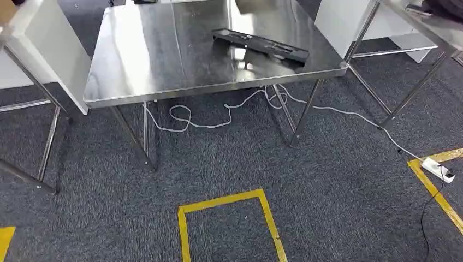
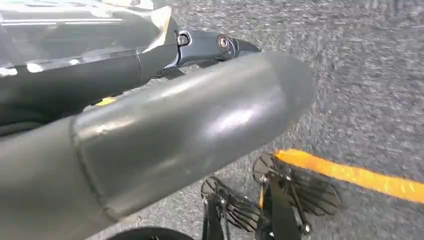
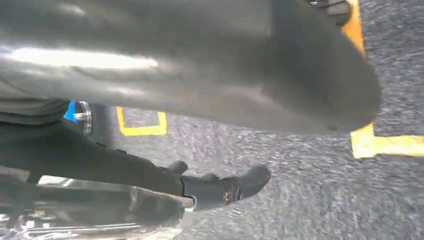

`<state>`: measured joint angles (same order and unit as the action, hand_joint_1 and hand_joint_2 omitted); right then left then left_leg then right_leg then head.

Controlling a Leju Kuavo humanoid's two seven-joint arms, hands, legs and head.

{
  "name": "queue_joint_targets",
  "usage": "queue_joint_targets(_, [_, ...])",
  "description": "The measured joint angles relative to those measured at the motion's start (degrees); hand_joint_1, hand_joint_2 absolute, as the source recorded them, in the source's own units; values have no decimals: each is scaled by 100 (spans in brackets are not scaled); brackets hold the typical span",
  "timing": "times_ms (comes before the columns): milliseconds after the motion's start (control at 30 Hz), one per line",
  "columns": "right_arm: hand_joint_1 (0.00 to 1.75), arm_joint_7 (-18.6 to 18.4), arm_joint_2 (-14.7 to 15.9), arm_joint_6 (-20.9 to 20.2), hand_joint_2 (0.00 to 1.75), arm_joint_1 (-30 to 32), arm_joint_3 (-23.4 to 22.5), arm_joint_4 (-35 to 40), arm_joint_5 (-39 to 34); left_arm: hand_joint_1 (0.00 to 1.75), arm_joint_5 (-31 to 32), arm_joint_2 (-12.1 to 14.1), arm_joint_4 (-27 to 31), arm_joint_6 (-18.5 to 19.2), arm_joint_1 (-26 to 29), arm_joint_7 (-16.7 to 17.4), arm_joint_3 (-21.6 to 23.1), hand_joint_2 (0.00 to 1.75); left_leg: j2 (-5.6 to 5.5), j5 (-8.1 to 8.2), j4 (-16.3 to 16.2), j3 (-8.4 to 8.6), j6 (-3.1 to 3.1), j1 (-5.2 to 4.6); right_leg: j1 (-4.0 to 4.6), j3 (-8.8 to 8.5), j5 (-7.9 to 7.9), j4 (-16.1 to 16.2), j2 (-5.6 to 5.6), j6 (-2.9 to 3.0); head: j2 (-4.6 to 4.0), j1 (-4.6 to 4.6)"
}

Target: Take the parts from the cabinet and place them on the table.

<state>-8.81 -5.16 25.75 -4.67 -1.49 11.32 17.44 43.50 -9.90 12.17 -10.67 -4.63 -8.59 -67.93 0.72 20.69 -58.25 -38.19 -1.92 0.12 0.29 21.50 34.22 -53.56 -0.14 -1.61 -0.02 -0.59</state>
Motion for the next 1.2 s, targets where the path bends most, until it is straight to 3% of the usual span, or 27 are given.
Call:
queue_joint_targets(33, [0, -20, 0, 11, 0, 21, 0, 0, -2, 0, 11, 0, 0, 2, 0, 9, 13, 0, 0, -35, 13, 6, 41, 8, 0, 12, -27, 1, 1, 48, 0, 15])
queue_joint_targets(67, [0, -50, -4, 15, 0, 52, -2, -17, -9, 0, 13, 0, 0, 4, 5, 24, 28, 0, 1, -41, -21, -34, 68, 50, -156, 33, -101, 20, -11, 133, 0, 11])
queue_joint_targets(100, [0, -59, 0, 24, 0, 59, -4, -22, -15, 0, 26, 0, 0, 4, 9, 42, 39, 0, -28, 220, -148, -77, 93, 58, -119, 70, -145, 15, -35, 189, 2, 4])
queue_joint_targets(133, [0, -96, -2, 31, 0, 77, -9, -26, -42, 0, 31, -2, 0, 4, 14, 61, 44, 0, -29, 596, -450, -160, 120, 72, -117, 111, -194, 15, -59, 262, 0, -4])
queue_joint_targets(167, [0, -107, -4, 37, 0, 98, -13, -28, -42, 0, 33, -7, -4, 4, 26, 83, 46, 0, -45, 918, -891, -280, 154, 73, -107, 157, -235, 13, -73, 274, 0, -13])
queue_joint_targets(200, [0, -129, -4, 44, 0, 107, -15, -28, -42, 0, 44, -9, -7, 4, 33, 107, 48, 0, -60, 1114, -1322, -392, 188, 82, -97, 197, -263, 8, -79, 271, 0, -13])
queue_joint_targets(233, [0, -155, -4, 57, 0, 116, -17, -31, -42, 0, 48, -9, -9, 4, 37, 131, 48, 0, -64, 1174, -1653, -454, 213, 93, -92, 235, -288, -1, -87, 258, 0, -11])
queue_joint_targets(267, [0, -179, -4, 74, 0, 127, -20, -37, -44, 0, 59, -9, -9, 4, 41, 160, 48, 0, -62, 1116, -1734, -396, 225, 109, -94, 262, -302, -14, -90, 236, 0, -13])
queue_joint_targets(300, [0, -192, -4, 96, 0, 139, -28, -39, -48, 0, 87, -9, -9, 2, 48, 192, 50, 0, -58, 976, -1516, -186, 239, 128, -102, 273, -307, -35, -90, 224, 0, -13])
queue_joint_targets(367, [0, -230, -9, 98, 0, 140, -50, -39, -59, 0, 118, -7, -9, 4, 52, 225, 57, 0, -52, 626, -519, 502, 259, 178, -119, 291, -297, -107, -88, 213, 0, -15])
queue_joint_targets(400, [0, -229, -9, 101, 0, 138, -55, -39, -59, 0, 131, -7, -9, 7, 48, 240, 63, 0, -60, 730, -166, 700, 253, 192, -114, 322, -270, -147, -90, 169, 0, -15])
queue_joint_targets(433, [0, -229, -9, 103, 0, 135, -59, -39, -61, 0, 135, -7, -9, 15, 42, 256, 74, 0, -76, 719, -125, 735, 207, 147, -66, 369, -268, -185, -89, 142, 0, -20])
queue_joint_targets(500, [0, -229, -9, 105, 0, 126, -72, -39, -61, 0, 153, -7, -9, 15, 40, 273, 83, 0, -73, 767, -33, 731, 155, 148, -28, 395, -260, -204, -88, 100, 0, -17])
queue_joint_targets(533, [0, -229, -4, 105, 0, 123, -85, -39, -59, 0, 153, -11, -9, 15, 41, 280, 87, 0, -71, 753, -29, 704, 166, 143, 2, 426, -258, -217, -86, 124, 0, 9])
queue_joint_targets(600, [0, -229, -7, 105, 0, 127, -103, -39, -59, 0, 151, -11, -9, 15, 45, 293, 90, 0, -72, 748, -31, 694, 149, 84, 2, 437, -278, -212, -85, 92, 0, 20])
queue_joint_targets(667, [0, -229, -7, 105, 0, 127, -109, -39, -59, 0, 151, -11, -9, 15, 44, 293, 92, 0, -71, 731, -32, 673, 99, 44, -13, 454, -305, -209, -84, 48, 0, 15])
queue_joint_targets(800, [0, -229, -7, 105, 0, 126, -118, -39, -89, 0, 151, -11, -9, 15, 43, 295, 103, 0, -70, 716, -47, 641, 59, 17, -33, 484, -337, -190, -83, 0, 0, 17])
queue_joint_targets(833, [0, -225, -11, 103, 0, 123, -136, -39, -144, 0, 151, -11, -9, 15, 43, 295, 107, 0, -71, 724, -63, 627, 21, -4, -91, 500, -356, -174, -84, -48, 0, 13])
queue_joint_targets(1000, [0, -186, -44, 116, 0, 121, -271, -39, -275, 0, 164, -11, -9, 17, 42, 291, 133, 0, -66, 693, -59, 592, -53, -26, -104, 533, -397, -159, -78, -132, 0, 13])
queue_joint_targets(1033, [0, -186, -46, 118, 0, 119, -293, -39, -286, 0, 170, -13, -9, 22, 42, 291, 138, 0, -55, 647, 10, 607, -107, 19, -80, 531, -387, -176, -72, -149, 2, 9])
queue_joint_targets(1067, [0, -186, -44, 120, 0, 119, -304, -39, -297, 0, 179, -20, -9, 33, 41, 291, 142, 0, -14, 611, 56, 613, -147, 47, -121, 551, -312, -305, -58, -148, 0, 13])
queue_joint_targets(1133, [0, -186, -50, 127, 0, 119, -330, -39, -304, 0, 197, -17, -9, 35, 40, 284, 157, 0, 34, 593, 65, 574, -176, 64, -129, 979, 113, -1084, -34, -86, 0, 61])
queue_joint_targets(1167, [0, -186, -48, 127, 0, 123, -343, -39, -304, 0, 210, -22, -9, 35, 41, 286, 168, 0, 72, 590, 63, 556, -171, 64, -151, 1269, 331, -1622, -24, -82, 0, 57])
queue_joint_targets(1200, [0, -186, -50, 129, 0, 132, -356, -39, -306, 0, 210, -22, -9, 35, 41, 286, 179, 0, 101, 582, 61, 543, -159, 64, -147, 1474, 442, -2035, -11, -111, 2, 61])
